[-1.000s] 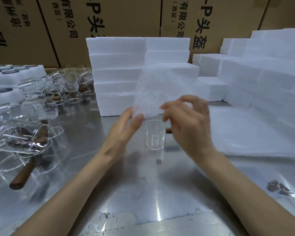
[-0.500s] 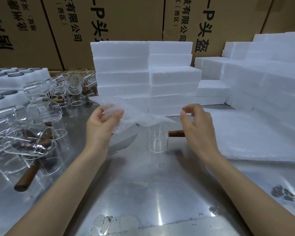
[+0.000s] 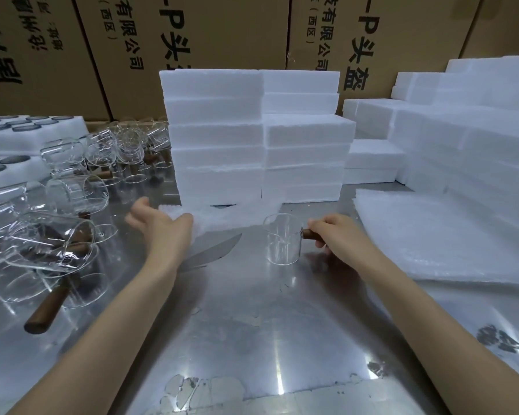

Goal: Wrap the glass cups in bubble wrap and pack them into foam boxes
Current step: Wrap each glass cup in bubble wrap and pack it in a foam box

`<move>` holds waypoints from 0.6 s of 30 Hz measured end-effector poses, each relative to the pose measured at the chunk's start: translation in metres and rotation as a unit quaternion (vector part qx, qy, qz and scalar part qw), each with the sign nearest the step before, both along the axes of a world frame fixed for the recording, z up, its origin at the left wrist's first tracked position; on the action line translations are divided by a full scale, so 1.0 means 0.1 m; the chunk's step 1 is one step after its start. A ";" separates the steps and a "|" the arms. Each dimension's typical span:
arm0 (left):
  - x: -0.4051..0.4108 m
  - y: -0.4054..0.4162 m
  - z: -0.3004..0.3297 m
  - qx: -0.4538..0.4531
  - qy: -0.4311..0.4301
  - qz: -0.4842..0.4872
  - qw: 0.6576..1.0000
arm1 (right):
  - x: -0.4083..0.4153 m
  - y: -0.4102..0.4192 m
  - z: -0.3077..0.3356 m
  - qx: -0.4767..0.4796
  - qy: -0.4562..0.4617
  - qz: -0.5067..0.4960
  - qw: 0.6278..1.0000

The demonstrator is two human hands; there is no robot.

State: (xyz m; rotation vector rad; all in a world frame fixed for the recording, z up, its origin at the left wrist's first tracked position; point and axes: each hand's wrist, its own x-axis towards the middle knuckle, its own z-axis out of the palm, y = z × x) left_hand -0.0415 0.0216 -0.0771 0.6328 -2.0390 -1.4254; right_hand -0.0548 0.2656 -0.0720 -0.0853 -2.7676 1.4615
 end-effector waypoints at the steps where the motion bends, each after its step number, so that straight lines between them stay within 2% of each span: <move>1: 0.03 -0.01 0.01 -0.102 0.034 0.034 0.994 | -0.01 0.02 0.01 -0.026 -0.001 -0.006 1.000; 3: 0.09 0.00 0.04 -0.276 0.128 0.016 0.952 | -0.02 0.04 0.03 -0.111 0.012 -0.019 0.994; 5: 0.12 0.04 0.05 -0.320 0.160 -0.132 0.924 | -0.03 0.06 0.06 -0.197 0.041 -0.042 0.979; 7: 0.18 0.17 -0.01 -0.337 0.074 -0.289 0.893 | -0.05 0.09 0.09 -0.307 0.053 -0.060 0.948; 9: 0.19 0.28 -0.13 -0.437 -0.052 -0.368 0.819 | -0.07 0.13 0.11 -0.412 0.048 -0.070 0.907; 10: 0.18 0.30 -0.18 -0.464 -0.081 -0.386 0.793 | -0.07 0.15 0.12 -0.445 0.045 -0.075 0.891; 11: 0.17 0.30 -0.20 -0.467 -0.079 -0.396 0.787 | -0.07 0.17 0.12 -0.466 0.040 -0.081 0.880; 14: 0.15 0.24 -0.18 -0.400 -0.006 -0.412 0.818 | -0.07 0.16 0.10 -0.495 0.027 -0.089 0.864; 18: 0.21 0.27 -0.10 -0.291 0.017 -0.443 0.848 | -0.06 0.14 0.10 -0.518 0.018 -0.096 0.850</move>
